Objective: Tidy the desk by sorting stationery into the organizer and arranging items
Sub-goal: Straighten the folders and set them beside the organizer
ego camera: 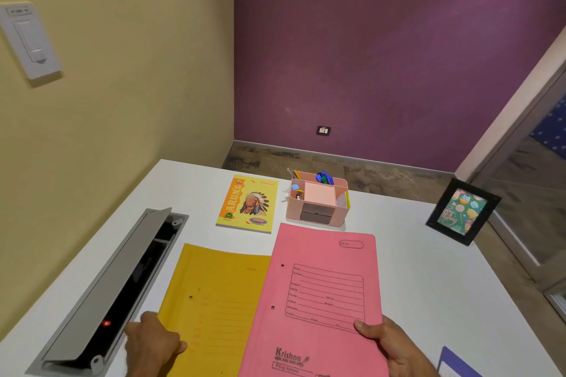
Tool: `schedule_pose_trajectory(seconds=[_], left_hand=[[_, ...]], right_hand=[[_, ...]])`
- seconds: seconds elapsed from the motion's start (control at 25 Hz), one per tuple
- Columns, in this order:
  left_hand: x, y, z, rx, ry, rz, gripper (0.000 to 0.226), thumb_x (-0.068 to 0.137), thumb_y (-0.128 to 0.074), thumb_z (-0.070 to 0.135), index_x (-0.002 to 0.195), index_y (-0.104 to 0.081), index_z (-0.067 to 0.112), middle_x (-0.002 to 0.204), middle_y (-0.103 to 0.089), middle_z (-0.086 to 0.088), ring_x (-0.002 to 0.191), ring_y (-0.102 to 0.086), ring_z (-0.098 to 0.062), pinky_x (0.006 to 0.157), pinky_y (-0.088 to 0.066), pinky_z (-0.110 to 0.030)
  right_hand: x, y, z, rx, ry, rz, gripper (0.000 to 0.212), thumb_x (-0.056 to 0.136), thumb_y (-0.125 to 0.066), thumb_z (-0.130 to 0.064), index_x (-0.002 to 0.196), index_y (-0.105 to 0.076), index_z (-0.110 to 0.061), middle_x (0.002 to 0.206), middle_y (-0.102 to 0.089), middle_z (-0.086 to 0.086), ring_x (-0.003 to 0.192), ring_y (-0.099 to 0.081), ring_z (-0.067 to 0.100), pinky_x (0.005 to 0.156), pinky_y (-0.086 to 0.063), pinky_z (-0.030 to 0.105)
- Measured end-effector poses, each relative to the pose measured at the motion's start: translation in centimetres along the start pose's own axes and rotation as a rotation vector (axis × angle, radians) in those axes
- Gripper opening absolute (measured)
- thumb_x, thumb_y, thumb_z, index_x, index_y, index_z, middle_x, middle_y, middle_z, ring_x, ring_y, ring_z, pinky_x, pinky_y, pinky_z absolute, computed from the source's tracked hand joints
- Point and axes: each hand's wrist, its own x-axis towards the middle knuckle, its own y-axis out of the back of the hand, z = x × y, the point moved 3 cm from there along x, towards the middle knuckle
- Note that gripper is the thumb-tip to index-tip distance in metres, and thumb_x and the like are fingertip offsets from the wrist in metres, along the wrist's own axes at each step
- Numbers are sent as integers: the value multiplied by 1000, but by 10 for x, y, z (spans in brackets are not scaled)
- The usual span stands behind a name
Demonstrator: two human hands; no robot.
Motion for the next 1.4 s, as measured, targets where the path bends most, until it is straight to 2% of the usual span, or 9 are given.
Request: schedule_pose_trajectory(seconds=[0.16,0.4,0.52,0.64,0.76,1.0,1.12,1.24,1.4], left_hand=[[-20,-5,24,-119,-214,-85,50,65,-85,28,98,-49,19,98,-57,-7,79,-59,-26,77,-52,-41],[-77,-19,80,-653,-413,-271,8,95,-62,13,100,-58,9,84,-73,-12,68,-70,-24,65,-55,-33],[-104,-22,101,-728,-551,-288,15,101,-51,25,99,-60,14,76,-74,-3,64,-68,-11,58,-49,-22],[-127,-22,116,-800,-626,-380,13,98,-56,29,103,-60,18,79,-76,-5,69,-71,-20,63,-54,-32],[-135,-22,123,-804,-697,-419,33,84,-75,17,112,-58,21,88,-77,-11,76,-75,-31,68,-61,-44],[-140,-29,131,-834,-777,-528,40,82,-70,11,118,-52,18,103,-74,-17,89,-72,-39,80,-58,-57],[-144,-35,134,-783,-857,-563,35,89,-62,3,120,-53,17,111,-73,-10,100,-70,-34,84,-58,-51],[-142,-39,134,-785,-865,-566,42,93,-56,-7,126,-51,19,117,-71,-4,108,-69,-24,88,-58,-43],[-141,-45,131,-791,-832,-545,46,91,-58,-7,127,-50,21,113,-72,-2,106,-68,-18,78,-59,-27]], right_hand=[[0,3,3,16,-8,-84,78,45,-86,3,120,-64,3,116,-67,30,108,-64,48,98,-47,57],[1,-6,9,29,10,-227,75,54,-85,4,125,-60,3,122,-63,31,113,-61,48,103,-43,59],[-2,-16,5,32,41,-259,60,67,-76,11,124,-60,4,119,-65,31,109,-64,47,88,-54,52],[-2,-17,1,64,57,-236,45,76,-65,16,120,-62,3,115,-67,32,102,-67,46,75,-59,48],[0,-12,-4,20,113,-216,66,59,-85,2,121,-62,5,114,-67,31,102,-67,46,78,-59,46],[1,0,-11,-125,429,187,46,56,-91,-10,97,-71,-14,102,-74,16,90,-72,33,73,-59,43],[0,3,-11,-30,503,271,62,67,-84,6,113,-48,-16,108,-69,14,95,-69,31,88,-54,48],[-1,8,-13,12,551,302,77,68,-80,11,124,-43,-26,101,-74,4,89,-74,20,80,-58,41],[-3,16,-8,-31,537,360,42,67,-78,17,93,-66,-14,85,-76,-1,77,-70,20,59,-58,20]])
